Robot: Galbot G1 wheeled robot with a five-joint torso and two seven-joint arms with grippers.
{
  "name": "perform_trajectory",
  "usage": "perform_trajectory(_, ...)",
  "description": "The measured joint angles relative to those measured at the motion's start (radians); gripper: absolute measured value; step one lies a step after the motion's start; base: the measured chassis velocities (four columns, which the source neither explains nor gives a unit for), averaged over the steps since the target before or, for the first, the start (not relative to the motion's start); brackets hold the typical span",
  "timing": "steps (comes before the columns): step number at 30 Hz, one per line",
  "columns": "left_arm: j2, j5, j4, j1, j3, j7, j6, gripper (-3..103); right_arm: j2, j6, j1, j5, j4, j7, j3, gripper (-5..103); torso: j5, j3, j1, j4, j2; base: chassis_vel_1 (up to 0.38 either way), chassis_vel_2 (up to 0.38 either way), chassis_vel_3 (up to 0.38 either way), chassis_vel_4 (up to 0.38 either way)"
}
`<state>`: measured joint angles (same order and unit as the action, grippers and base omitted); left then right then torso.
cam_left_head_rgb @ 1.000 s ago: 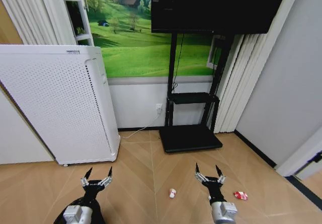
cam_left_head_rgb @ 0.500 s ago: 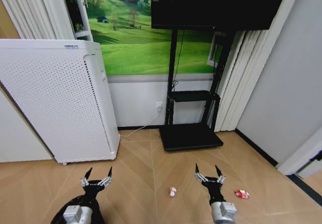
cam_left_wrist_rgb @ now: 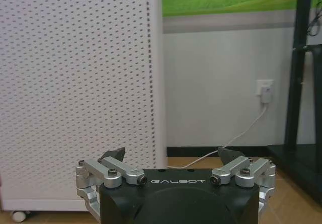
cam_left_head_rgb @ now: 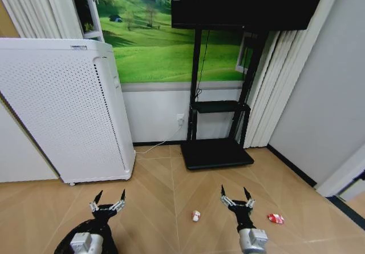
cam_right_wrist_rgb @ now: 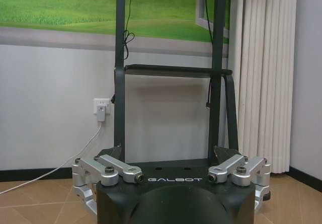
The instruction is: Pick up the trash bin and place the garbage on the floor into it.
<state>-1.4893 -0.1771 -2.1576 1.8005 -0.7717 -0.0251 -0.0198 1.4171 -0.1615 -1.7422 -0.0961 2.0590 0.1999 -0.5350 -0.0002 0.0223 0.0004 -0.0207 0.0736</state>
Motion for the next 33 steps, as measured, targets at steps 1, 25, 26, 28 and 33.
perform_trajectory(1, 0.000, 0.000, 0.000, 0.000, 0.000, 0.000, 0.000, 100, 0.000, 0.000, 0.000, 0.000, 0.000, 0.000, 0.000, 100, 0.0000, 0.000, 0.000, 0.0000, 0.000, 0.000, 0.000, 0.000, 0.000)
perform_trajectory(25, 0.196, -0.806, -0.094, 0.437, -0.448, 0.349, -0.502, 100, 0.008, -0.003, 0.088, -0.022, -0.090, -0.001, 0.044, 100, 0.0006, -0.001, 0.000, 0.0003, 0.001, 0.000, 0.000, 0.000, 0.000)
perform_trajectory(26, 0.196, -0.806, -0.094, 0.437, -0.448, 0.349, -0.502, 100, 0.008, -0.003, 0.088, -0.022, -0.090, -0.001, 0.044, 100, 0.0006, -0.001, 0.000, 0.0003, 0.001, 0.000, 0.000, 0.000, 0.000)
perform_trajectory(28, 0.192, -0.761, -0.035, 0.400, -0.429, 0.320, -0.507, 100, 0.007, -0.008, 0.094, -0.019, -0.094, -0.001, 0.057, 100, -0.0003, -0.001, 0.000, 0.0002, 0.002, 0.000, 0.000, 0.000, 0.000)
perform_trajectory(33, 0.184, -0.720, 0.020, 0.344, -0.366, 0.294, -0.564, 100, -0.003, -0.009, 0.101, -0.020, -0.089, -0.002, 0.065, 100, 0.0001, 0.000, 0.000, -0.0002, 0.003, 0.000, 0.000, 0.000, 0.000)
